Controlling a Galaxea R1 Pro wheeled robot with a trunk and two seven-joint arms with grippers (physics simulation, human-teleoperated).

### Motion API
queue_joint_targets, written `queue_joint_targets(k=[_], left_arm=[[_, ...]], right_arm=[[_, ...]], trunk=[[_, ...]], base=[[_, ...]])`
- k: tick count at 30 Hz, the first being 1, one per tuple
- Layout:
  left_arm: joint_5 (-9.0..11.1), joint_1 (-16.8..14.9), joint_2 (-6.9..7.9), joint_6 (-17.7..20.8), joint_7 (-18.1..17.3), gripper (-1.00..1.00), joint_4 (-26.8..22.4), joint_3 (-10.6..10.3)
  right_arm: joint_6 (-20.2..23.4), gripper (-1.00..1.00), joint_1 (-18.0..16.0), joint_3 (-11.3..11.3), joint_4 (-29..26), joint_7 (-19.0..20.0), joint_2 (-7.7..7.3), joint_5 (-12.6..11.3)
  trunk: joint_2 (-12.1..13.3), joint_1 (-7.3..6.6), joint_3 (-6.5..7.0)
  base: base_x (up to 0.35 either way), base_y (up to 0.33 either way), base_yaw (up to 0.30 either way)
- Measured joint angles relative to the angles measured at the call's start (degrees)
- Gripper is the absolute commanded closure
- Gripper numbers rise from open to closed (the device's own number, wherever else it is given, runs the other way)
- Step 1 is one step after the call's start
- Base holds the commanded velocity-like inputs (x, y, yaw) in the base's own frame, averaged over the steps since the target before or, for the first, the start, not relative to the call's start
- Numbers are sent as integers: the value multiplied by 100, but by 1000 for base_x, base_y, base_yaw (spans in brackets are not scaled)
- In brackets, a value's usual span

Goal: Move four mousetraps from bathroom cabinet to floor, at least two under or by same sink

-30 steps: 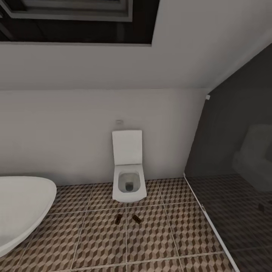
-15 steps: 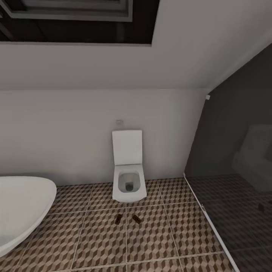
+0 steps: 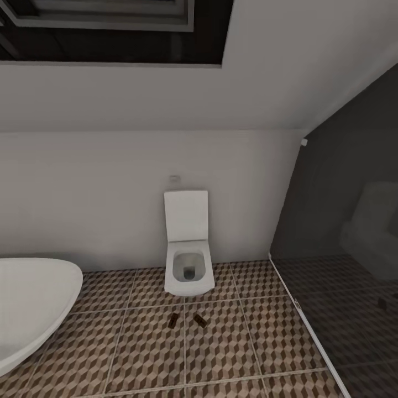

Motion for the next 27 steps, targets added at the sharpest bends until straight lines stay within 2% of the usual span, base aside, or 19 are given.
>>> queue_joint_targets(k=[27], left_arm=[[-1, 3, 0, 0, 0, -100, 0, 0]], right_arm=[[-2, -100, 0, 0, 0, 0, -1, -3]], trunk=[[0, 0, 0]], base=[[0, 0, 0]])
